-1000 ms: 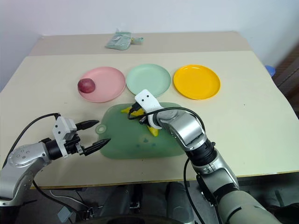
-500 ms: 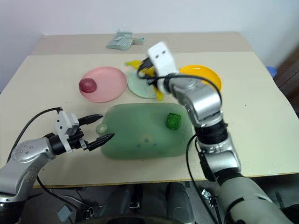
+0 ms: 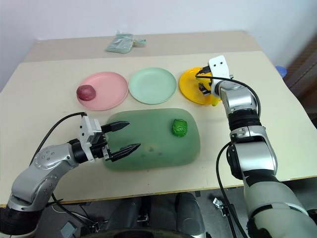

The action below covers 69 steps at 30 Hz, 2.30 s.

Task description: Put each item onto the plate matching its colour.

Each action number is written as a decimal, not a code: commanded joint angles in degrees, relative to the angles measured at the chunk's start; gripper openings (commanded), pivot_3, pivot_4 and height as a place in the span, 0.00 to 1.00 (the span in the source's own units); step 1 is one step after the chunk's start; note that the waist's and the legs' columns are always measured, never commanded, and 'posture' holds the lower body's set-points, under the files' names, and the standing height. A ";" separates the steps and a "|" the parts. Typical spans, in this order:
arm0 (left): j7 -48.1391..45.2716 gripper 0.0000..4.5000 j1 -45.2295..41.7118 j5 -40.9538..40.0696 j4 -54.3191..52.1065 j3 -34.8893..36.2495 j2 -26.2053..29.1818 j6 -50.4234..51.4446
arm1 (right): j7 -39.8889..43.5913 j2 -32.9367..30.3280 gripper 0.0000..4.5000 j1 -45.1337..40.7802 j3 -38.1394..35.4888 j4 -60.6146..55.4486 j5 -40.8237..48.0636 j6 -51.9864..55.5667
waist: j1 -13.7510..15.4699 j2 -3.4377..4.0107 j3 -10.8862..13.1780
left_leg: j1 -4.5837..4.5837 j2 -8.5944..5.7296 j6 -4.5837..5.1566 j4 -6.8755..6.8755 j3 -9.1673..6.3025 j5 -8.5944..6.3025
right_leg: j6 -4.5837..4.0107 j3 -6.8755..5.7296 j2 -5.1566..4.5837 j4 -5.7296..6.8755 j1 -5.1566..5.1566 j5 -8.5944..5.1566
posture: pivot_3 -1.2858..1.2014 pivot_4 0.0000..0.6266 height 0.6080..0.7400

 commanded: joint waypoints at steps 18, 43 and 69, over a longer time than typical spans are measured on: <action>-1.63 1.00 -0.87 -0.44 0.16 0.53 1.23 -0.74 | 34.00 -17.57 0.98 37.66 6.19 -57.47 9.17 -0.01 | 2.87 -0.02 -0.01 | 0.13 -0.06 0.04 0.23 -0.19 -0.04 | -0.04 -0.08 -0.11 -0.08 0.21 0.01 | 0.52 0.24 1.00; 12.46 1.00 1.01 10.72 9.74 12.32 -0.88 -9.92 | 4.03 18.28 0.52 3.15 5.89 -10.76 -0.41 -9.06 | 1.51 -0.03 -0.02 | 0.02 -0.11 -0.04 0.04 -0.21 0.01 | -0.04 -0.14 -0.04 -0.01 0.10 0.02 | 0.52 0.24 1.00; 11.13 1.00 17.21 8.67 9.27 26.38 -0.78 -12.68 | 39.87 -15.32 0.98 37.79 -13.48 -39.38 19.50 -11.19 | 1.73 -0.02 -0.02 | 0.11 -0.04 0.00 0.10 -0.17 -0.01 | -0.04 -0.14 -0.13 -0.18 0.20 0.01 | 0.52 0.24 1.00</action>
